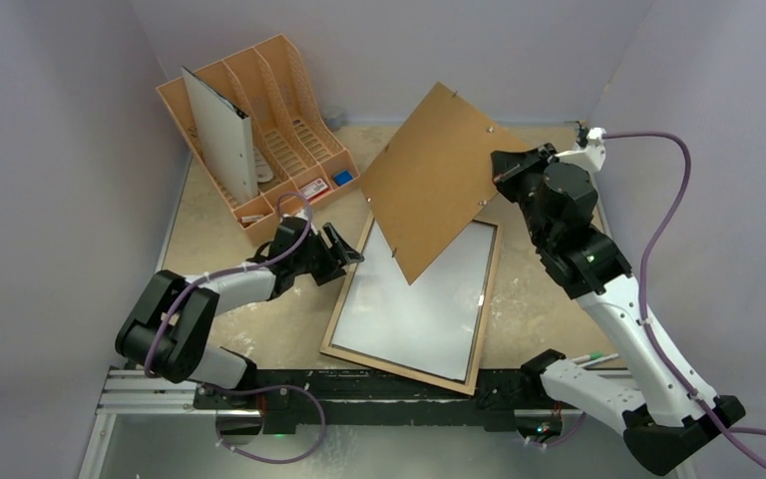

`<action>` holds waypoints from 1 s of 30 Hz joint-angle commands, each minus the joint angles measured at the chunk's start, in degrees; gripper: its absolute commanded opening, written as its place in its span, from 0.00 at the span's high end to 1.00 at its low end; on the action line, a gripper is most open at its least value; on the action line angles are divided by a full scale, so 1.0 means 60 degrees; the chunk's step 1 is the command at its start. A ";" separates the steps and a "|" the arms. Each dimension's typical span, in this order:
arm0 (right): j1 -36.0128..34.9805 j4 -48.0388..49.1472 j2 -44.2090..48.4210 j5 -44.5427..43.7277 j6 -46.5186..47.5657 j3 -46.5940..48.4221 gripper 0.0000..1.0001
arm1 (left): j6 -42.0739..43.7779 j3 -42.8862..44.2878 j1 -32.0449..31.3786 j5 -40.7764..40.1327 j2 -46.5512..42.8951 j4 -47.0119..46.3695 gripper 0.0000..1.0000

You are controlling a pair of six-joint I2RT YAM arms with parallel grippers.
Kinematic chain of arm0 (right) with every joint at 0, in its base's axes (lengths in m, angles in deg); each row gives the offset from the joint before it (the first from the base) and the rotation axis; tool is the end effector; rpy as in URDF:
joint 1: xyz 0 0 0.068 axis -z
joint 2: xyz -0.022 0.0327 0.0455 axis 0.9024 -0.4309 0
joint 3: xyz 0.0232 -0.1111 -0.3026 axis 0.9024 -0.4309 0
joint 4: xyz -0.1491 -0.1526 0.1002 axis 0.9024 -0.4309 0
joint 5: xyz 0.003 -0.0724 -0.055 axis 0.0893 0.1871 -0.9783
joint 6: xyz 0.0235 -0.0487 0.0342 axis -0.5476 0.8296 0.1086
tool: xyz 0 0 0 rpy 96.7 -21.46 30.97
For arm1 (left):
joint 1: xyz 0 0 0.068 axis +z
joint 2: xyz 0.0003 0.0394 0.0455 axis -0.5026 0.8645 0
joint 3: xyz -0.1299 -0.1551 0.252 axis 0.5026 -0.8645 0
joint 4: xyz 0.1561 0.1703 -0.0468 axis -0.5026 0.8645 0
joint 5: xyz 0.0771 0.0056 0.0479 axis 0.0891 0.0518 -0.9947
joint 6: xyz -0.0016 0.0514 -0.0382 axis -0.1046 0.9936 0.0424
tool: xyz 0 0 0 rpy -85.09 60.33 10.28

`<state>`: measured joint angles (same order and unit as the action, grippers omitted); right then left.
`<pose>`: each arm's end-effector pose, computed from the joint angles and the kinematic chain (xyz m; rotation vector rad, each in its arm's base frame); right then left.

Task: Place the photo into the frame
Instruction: Move the photo frame to the center of the board.

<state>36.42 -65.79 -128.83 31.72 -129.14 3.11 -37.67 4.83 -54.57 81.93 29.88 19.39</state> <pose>0.1503 0.0550 0.4800 0.6713 1.4621 0.7113 0.2272 -0.1183 0.2152 -0.6293 2.3815 -1.0652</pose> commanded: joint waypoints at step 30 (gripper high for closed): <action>0.0016 0.1214 0.0246 -0.0281 -0.0668 -0.0224 1.00 | 0.2652 0.1747 -0.0899 -0.2678 0.1111 0.2921 0.71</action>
<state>36.42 -65.51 -128.79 30.98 -130.03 1.08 -19.31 14.86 -60.10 70.17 36.17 34.15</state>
